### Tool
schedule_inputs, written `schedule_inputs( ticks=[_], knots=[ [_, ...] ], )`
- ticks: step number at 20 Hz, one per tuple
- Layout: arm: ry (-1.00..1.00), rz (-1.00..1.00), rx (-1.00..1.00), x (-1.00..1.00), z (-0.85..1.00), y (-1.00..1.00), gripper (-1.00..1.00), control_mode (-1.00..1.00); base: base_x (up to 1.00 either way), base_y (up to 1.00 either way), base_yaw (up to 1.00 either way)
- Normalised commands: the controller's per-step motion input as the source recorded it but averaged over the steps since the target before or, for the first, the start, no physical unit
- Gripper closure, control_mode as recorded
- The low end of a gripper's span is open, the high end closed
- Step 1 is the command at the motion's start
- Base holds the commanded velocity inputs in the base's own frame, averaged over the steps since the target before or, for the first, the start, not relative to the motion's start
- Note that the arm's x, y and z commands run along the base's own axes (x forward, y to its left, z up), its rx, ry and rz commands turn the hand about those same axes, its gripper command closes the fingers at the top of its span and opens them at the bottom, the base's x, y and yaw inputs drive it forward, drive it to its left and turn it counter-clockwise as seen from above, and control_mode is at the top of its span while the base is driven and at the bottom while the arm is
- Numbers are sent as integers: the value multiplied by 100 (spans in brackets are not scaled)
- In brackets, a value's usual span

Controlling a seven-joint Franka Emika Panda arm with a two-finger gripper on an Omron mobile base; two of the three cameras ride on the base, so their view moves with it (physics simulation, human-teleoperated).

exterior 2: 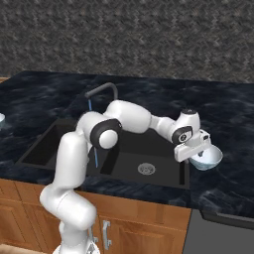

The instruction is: Rinse each bowl for a few seconds and place them down in the sink or on the counter.

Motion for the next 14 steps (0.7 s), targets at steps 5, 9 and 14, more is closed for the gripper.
schedule_inputs(
  ticks=[5, 9, 14],
  knots=[
    [0, 0, 5, -9, 35, 0, -100, -100, 0, 0, 0],
    [0, 5, 8, -29, 55, 2, -100, -100, 0, 0, 0],
    [1, 11, 1, -37, 73, 15, -100, -100, 0, 0, 0]
  ],
)
